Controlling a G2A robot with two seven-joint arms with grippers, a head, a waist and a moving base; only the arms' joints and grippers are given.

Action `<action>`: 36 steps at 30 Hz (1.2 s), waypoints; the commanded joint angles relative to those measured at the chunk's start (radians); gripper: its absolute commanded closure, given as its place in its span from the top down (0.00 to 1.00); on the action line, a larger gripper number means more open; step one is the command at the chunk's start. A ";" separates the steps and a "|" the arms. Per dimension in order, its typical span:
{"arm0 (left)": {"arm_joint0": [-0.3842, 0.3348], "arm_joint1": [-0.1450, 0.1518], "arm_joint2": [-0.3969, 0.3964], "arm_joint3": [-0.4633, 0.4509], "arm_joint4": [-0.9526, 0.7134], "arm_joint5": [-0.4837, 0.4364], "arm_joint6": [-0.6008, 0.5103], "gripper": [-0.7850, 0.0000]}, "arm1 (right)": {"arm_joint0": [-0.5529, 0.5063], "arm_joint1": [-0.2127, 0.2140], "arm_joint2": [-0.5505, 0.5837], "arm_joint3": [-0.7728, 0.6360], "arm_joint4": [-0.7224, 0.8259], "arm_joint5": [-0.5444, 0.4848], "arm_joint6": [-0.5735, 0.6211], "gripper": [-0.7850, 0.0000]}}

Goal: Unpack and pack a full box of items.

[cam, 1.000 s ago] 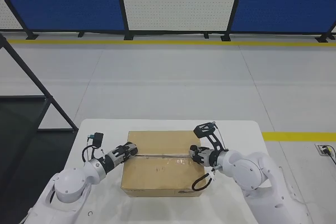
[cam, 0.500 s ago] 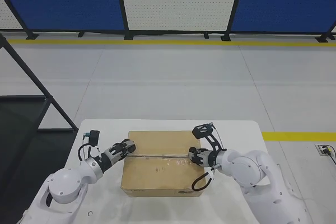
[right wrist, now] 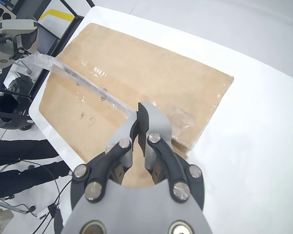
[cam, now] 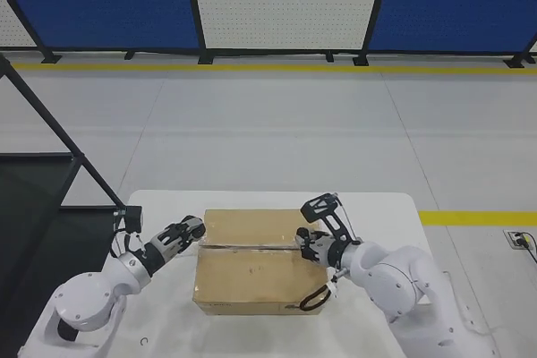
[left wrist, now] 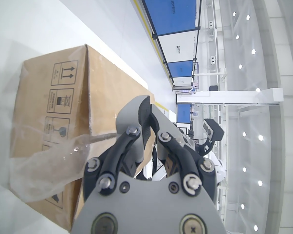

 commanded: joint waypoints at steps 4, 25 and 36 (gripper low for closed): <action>0.028 0.004 -0.039 -0.021 -0.013 -0.004 0.004 0.00 | 0.049 -0.009 -0.033 0.074 0.011 -0.026 -0.022 0.00; 0.063 0.008 -0.100 -0.055 -0.039 -0.038 0.012 0.00 | 0.033 -0.003 0.003 0.038 0.005 -0.038 -0.057 0.00; 0.120 0.016 -0.292 -0.120 -0.192 -0.155 0.000 1.00 | -0.204 0.047 0.298 -0.127 0.052 -0.247 -0.245 0.38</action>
